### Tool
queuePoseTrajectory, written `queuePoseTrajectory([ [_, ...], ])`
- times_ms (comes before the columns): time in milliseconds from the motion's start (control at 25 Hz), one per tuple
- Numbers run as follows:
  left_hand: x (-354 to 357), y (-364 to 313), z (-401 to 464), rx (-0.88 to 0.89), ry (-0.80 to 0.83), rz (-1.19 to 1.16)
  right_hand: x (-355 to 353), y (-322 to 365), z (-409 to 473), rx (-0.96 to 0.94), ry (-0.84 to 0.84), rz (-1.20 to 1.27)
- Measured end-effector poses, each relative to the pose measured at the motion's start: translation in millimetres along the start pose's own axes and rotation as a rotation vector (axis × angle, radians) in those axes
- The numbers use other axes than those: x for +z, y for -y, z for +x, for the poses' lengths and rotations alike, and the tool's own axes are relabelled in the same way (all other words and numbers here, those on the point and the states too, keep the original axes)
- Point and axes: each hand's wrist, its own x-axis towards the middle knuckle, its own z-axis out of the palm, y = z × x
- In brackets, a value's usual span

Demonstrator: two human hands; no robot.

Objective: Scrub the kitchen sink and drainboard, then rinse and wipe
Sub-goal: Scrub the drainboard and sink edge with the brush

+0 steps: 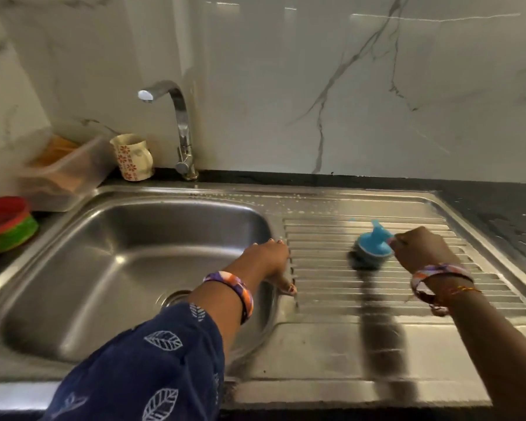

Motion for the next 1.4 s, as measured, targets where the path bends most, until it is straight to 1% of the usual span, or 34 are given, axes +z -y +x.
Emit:
queuePoseTrajectory([
  [80,-0.6,-0.7,1.2,-0.011,0.019,0.001,-24.1,-58.1,24.2,0.215,0.017,-0.059],
  [160,-3.9,-1.6,-0.9,-0.017,0.023,0.030,-41.9,-121.3,64.1,0.360,0.029,-0.059],
  [200,-6.6,-0.5,-2.3,-0.021,0.025,0.052,-48.9,-134.9,71.5,0.390,0.024,-0.067],
  [240,-8.9,-1.2,-1.8,-0.031,0.032,0.064,-53.4,-131.9,66.7,0.416,-0.001,-0.067],
  [280,-9.9,-1.8,0.2,-0.045,0.046,0.069,-54.3,-113.2,53.2,0.430,-0.032,-0.061],
  [320,-10.7,-4.1,3.7,-0.056,0.061,0.076,-52.8,-85.5,34.9,0.402,-0.091,-0.076],
  [360,-12.6,-5.9,5.9,-0.067,0.073,0.093,-44.6,-61.3,21.4,0.313,-0.113,-0.098],
  [400,-13.9,-7.3,8.0,-0.076,0.086,0.113,-32.6,-37.6,11.5,0.215,-0.101,-0.098],
  [520,-16.1,-14.1,17.4,-0.108,0.113,0.198,10.6,35.7,-12.1,-0.061,0.018,0.006],
  [600,-16.0,-19.6,22.2,-0.135,0.126,0.254,24.3,73.9,-21.3,-0.217,0.098,0.040],
  [680,-17.6,-22.6,24.7,-0.145,0.132,0.288,23.1,79.7,-18.0,-0.264,0.130,0.048],
  [760,-19.9,-21.7,25.6,-0.131,0.123,0.280,14.9,49.6,-1.6,-0.186,0.108,0.059],
  [880,-22.2,-20.3,25.5,-0.122,0.124,0.296,-13.8,-29.6,26.1,0.007,-0.005,-0.016],
  [1000,-21.9,-18.1,27.7,-0.125,0.110,0.292,-51.3,-104.8,48.3,0.279,-0.145,-0.062],
  [1080,-20.4,-15.5,27.8,-0.118,0.096,0.274,-61.8,-123.2,56.6,0.400,-0.160,-0.029],
  [1120,-20.0,-13.7,27.6,-0.116,0.092,0.259,-60.7,-117.5,56.0,0.400,-0.149,-0.032],
  [1160,-19.3,-12.4,26.9,-0.114,0.090,0.241,-54.2,-104.5,52.6,0.357,-0.138,-0.035],
  [1240,-18.5,-10.4,25.6,-0.109,0.087,0.201,-28.9,-63.4,38.9,0.195,-0.100,-0.004],
  [1320,-17.5,-7.0,24.9,-0.101,0.086,0.161,5.1,-10.3,18.2,0.040,-0.014,0.108],
  [1400,-14.7,-3.7,24.7,-0.086,0.078,0.128,31.7,40.7,-2.8,-0.105,0.061,0.159],
])
